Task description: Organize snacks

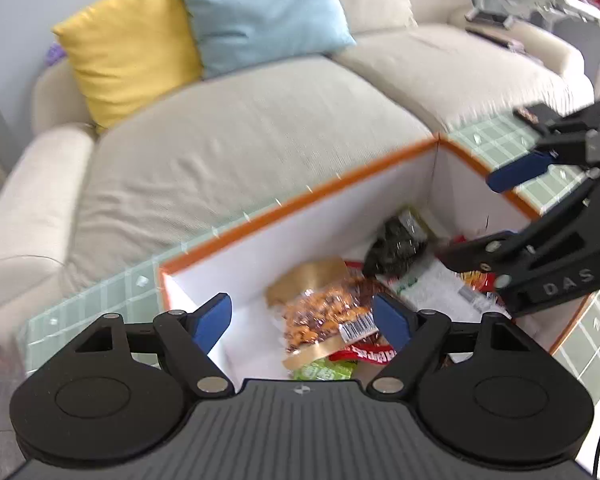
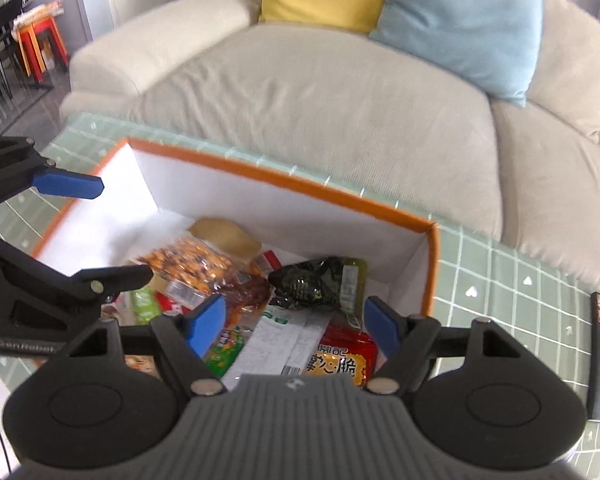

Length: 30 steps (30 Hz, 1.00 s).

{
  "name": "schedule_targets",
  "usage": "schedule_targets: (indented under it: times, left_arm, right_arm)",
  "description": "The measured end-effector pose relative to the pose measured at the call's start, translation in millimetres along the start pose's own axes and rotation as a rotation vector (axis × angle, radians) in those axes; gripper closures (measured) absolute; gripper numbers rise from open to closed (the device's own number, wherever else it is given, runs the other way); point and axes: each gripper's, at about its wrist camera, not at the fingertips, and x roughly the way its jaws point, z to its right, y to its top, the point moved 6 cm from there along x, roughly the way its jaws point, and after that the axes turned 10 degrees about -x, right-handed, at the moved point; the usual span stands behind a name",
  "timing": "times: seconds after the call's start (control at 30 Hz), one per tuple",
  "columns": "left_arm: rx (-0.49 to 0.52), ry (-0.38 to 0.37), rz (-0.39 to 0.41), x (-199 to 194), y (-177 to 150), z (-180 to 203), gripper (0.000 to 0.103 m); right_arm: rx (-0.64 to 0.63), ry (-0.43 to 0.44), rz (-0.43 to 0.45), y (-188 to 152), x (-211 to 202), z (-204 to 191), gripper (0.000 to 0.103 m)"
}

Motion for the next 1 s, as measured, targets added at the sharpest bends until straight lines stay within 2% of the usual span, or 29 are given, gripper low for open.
schedule_targets:
  times: [0.07,0.17,0.3,0.43,0.5,0.63,0.77,1.0]
  left_arm:
    - [-0.020,0.035,0.074,-20,4,0,0.010]
    - [-0.051,0.060,0.170,-53,5,2,0.010]
    - [-0.108,0.079,0.246,-90,1,4,0.010]
    - [-0.182,0.090,0.291,-122,-8,7,0.009]
    - [-0.203,0.087,0.323,-138,-13,9,0.009]
    - [-0.220,0.090,0.338,-154,-32,15,0.008]
    - [-0.243,0.104,0.340,-163,-52,21,0.007]
    - [-0.264,0.114,0.384,-180,-85,36,0.007]
  right_arm:
    - [0.006,-0.018,0.051,-1,-23,-1,0.029]
    - [0.019,-0.030,0.121,-6,-57,-4,0.020]
    - [0.038,-0.038,0.188,-17,-95,-10,0.018]
    - [0.069,-0.052,0.267,-30,-136,-17,0.017]
    - [0.086,-0.067,0.308,-37,-153,-22,0.010]
    - [0.075,-0.145,0.365,-59,-183,-36,0.008]
    - [0.068,-0.202,0.410,-87,-203,-53,0.006]
    - [0.115,-0.230,0.482,-134,-223,-82,0.004]
